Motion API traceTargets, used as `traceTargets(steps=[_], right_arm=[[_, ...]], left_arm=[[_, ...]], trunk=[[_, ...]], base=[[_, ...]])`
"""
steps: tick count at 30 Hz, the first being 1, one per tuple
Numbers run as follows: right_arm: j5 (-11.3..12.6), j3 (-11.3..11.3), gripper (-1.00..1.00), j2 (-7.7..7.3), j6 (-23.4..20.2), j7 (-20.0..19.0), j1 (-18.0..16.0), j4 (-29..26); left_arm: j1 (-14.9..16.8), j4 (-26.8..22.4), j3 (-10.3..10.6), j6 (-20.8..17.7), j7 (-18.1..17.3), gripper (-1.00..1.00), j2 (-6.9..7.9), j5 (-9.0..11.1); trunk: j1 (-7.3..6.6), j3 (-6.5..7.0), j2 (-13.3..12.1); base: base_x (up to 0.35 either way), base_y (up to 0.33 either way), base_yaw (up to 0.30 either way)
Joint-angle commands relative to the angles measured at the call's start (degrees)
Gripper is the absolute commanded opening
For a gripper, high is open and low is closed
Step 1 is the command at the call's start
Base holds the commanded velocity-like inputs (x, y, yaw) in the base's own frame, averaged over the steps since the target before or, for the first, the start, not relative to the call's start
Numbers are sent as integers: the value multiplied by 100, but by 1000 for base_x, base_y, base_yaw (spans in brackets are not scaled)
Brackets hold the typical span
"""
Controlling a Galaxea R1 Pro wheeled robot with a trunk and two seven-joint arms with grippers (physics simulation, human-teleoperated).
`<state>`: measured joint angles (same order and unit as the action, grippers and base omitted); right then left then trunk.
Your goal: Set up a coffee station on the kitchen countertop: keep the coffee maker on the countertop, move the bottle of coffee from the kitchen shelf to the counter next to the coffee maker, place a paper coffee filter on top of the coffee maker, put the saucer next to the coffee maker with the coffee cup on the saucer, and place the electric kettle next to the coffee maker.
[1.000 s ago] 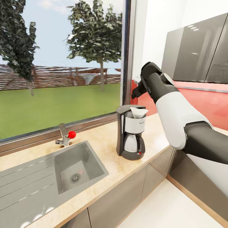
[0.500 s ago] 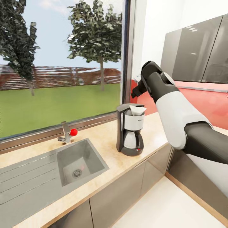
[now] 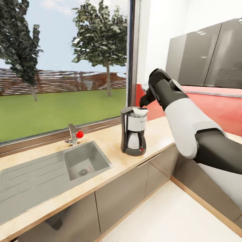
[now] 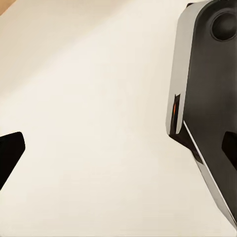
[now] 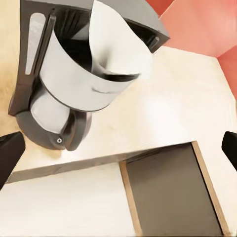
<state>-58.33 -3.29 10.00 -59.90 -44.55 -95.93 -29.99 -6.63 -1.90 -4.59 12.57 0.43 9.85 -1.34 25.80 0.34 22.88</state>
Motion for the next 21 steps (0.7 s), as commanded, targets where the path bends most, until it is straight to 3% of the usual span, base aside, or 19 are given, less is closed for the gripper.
traceTargets(steps=[1,3,5,8,12,13,16,18,21], right_arm=[[-62,-8,100,0,-10,-59,0,82],[-59,-6,100,-20,-10,-61,2,301],[-57,-5,100,-227,-10,-62,3,610],[-56,-5,100,-646,-10,-60,13,1326],[-56,-7,100,-1323,-10,-61,165,2416],[-54,-7,100,-1404,-10,-61,208,2505],[-37,-5,100,-1854,-10,-68,687,2759],[-26,-5,100,-2067,-7,-70,1268,2820],[-16,-3,100,-2129,14,-71,1970,2834]], left_arm=[[-5,-10,-42,8,-2,100,-1,-15],[-5,-11,-44,8,-5,100,-1,-15],[-5,-12,-48,8,-6,100,3,-15],[-5,-12,-50,8,-7,100,8,-17],[-5,-12,-48,13,-7,100,1,-29],[-5,-12,-49,14,-7,100,1,-29],[-5,-18,-49,18,-7,100,6,-32],[-5,-20,-46,22,-13,100,2,-35],[-4,-25,-43,25,-15,100,-3,-45]], trunk=[[-1,-1,4],[-1,-1,4],[-1,-1,4],[-1,-1,4],[-1,-1,4],[-1,-1,4],[-1,-1,4],[-1,-1,4],[-1,-1,4]], base=[[-275,-160,0],[-242,-150,0],[-124,-78,0],[-42,-27,0],[-9,-6,0],[-3,-2,0],[-1,-1,0],[0,0,0],[0,0,0]])
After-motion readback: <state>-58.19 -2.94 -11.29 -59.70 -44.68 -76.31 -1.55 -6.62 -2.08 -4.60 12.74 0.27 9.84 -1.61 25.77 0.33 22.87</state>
